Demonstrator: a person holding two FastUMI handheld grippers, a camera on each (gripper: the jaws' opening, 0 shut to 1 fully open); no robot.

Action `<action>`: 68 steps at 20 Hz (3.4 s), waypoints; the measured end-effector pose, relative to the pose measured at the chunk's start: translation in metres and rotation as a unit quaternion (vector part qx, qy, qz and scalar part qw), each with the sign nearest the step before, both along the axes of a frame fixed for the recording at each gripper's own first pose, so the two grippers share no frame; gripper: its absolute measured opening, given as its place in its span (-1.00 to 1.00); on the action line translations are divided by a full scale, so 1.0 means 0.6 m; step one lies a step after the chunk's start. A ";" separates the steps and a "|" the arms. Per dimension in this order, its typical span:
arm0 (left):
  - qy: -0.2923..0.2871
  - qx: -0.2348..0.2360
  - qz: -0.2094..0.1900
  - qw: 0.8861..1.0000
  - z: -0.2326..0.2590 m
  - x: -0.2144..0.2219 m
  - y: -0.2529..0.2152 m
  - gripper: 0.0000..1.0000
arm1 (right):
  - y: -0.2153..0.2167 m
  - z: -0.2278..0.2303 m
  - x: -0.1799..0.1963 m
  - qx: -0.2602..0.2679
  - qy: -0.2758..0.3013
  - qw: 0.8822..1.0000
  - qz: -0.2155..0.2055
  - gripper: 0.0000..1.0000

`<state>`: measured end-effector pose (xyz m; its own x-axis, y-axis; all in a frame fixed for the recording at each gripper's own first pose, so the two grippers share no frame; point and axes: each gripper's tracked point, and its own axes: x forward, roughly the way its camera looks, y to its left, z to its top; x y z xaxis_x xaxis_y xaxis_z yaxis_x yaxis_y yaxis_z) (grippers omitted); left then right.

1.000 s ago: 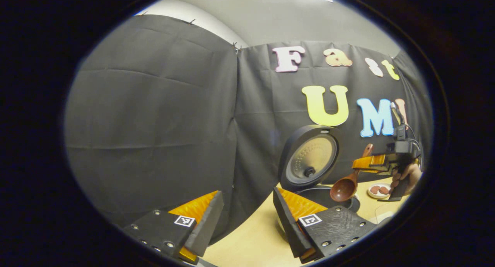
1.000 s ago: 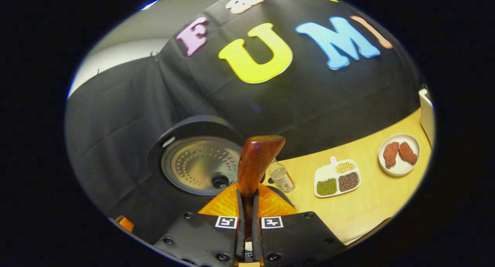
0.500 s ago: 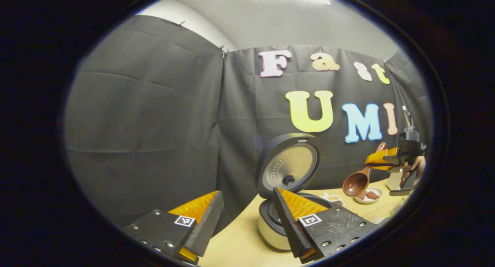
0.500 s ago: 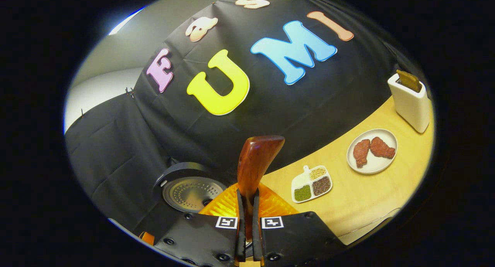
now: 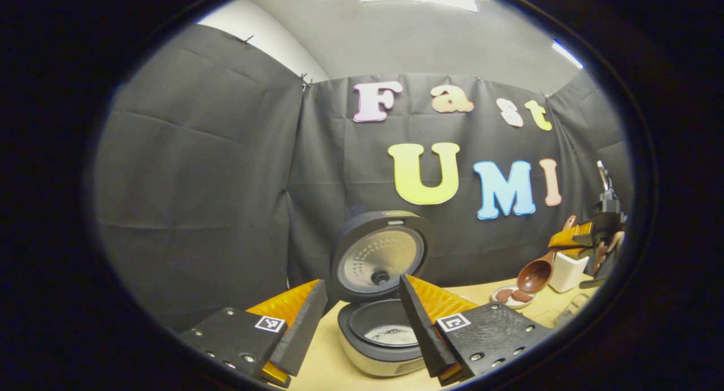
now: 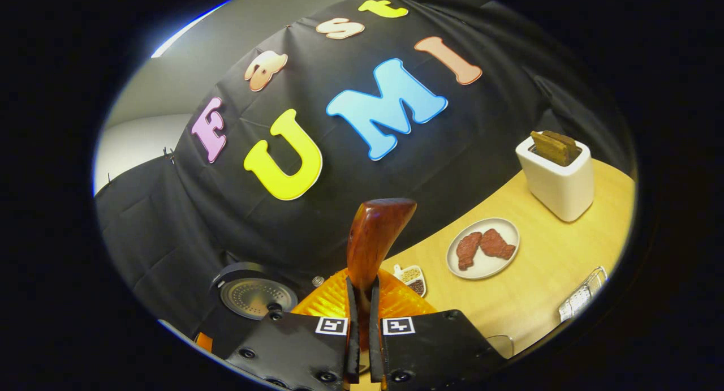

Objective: Close the left gripper, press the button to open the rice cooker; take a wooden spoon from the chopstick holder with the right hand, scoop a spoonful of rice and pour it into the rice cooker, then put the wooden spoon back into the chopstick holder.

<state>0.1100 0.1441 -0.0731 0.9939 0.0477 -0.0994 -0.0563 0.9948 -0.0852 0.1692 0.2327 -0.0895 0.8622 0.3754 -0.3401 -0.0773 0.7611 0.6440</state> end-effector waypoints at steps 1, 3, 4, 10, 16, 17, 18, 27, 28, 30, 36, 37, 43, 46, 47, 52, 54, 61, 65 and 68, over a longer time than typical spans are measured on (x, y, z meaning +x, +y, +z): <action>-0.001 0.000 -0.004 1.000 0.003 -0.001 -0.011 0.62 | -0.023 -0.003 -0.002 -0.006 0.001 1.000 -0.007 -0.83; -0.005 0.000 -0.011 1.000 0.010 -0.005 -0.033 0.62 | -0.066 -0.006 -0.009 -0.013 0.004 1.000 -0.022 -0.83; -0.006 0.000 -0.014 1.000 0.015 -0.008 -0.042 0.62 | -0.089 -0.010 -0.013 -0.016 0.005 0.999 -0.029 -0.83; -0.012 -0.001 -0.031 0.999 0.029 -0.017 -0.105 0.64 | -0.202 -0.023 -0.040 -0.050 0.008 0.997 -0.063 -0.83; -0.015 0.002 -0.049 0.999 0.047 -0.028 -0.167 0.63 | -0.305 -0.049 -0.065 -0.088 0.015 0.991 -0.095 -0.82; -0.017 0.003 -0.051 0.999 0.052 -0.030 -0.173 0.63 | -0.320 -0.057 -0.069 -0.098 0.017 0.990 -0.098 -0.83; -0.018 0.004 -0.053 0.998 0.053 -0.032 -0.178 0.63 | -0.333 -0.065 -0.076 -0.109 0.019 0.989 -0.100 -0.83; -0.021 0.023 -0.051 0.998 0.075 -0.058 -0.199 0.62 | -0.386 -0.153 -0.111 -0.194 0.038 0.976 -0.090 -0.83; -0.020 0.025 -0.049 0.998 0.075 -0.062 -0.199 0.62 | -0.386 -0.165 -0.114 -0.199 0.042 0.975 -0.087 -0.83; -0.019 0.027 -0.045 0.998 0.077 -0.067 -0.197 0.64 | -0.387 -0.190 -0.119 -0.206 0.053 0.974 -0.080 -0.83; -0.013 0.032 -0.037 0.999 0.074 -0.073 -0.189 0.64 | -0.383 -0.251 -0.135 -0.215 0.084 0.971 -0.061 -0.72; -0.013 0.031 -0.036 0.999 0.078 -0.074 -0.188 0.62 | -0.380 -0.256 -0.137 -0.213 0.087 0.971 -0.058 -0.72; -0.021 0.031 -0.037 0.999 0.091 -0.056 -0.187 0.62 | -0.387 -0.237 -0.150 -0.233 0.071 0.968 -0.052 -0.40; -0.027 0.031 -0.041 0.998 0.104 -0.037 -0.183 0.63 | -0.404 -0.204 -0.154 -0.260 0.048 0.962 -0.065 0.72; -0.028 0.031 -0.042 0.998 0.106 -0.027 -0.181 0.62 | -0.414 -0.192 -0.156 -0.273 0.041 0.958 -0.072 1.00; -0.032 0.028 -0.048 0.998 0.126 0.034 -0.167 0.63 | -0.455 -0.103 -0.176 -0.335 -0.011 0.936 -0.111 0.96; -0.037 0.029 -0.049 0.998 0.141 0.070 -0.157 0.63 | -0.462 -0.069 -0.187 -0.350 -0.028 0.928 -0.123 0.96; -0.065 0.029 -0.051 0.996 0.201 0.216 -0.106 0.63 | -0.453 -0.023 -0.213 -0.356 -0.039 0.919 -0.163 0.96; -0.063 0.030 -0.050 0.996 0.203 0.306 -0.072 0.60 | -0.434 -0.027 -0.224 -0.361 -0.033 0.915 -0.179 0.96; -0.051 0.027 -0.047 0.997 0.185 0.370 -0.046 0.60 | -0.416 -0.032 -0.230 -0.361 -0.030 0.913 -0.186 0.96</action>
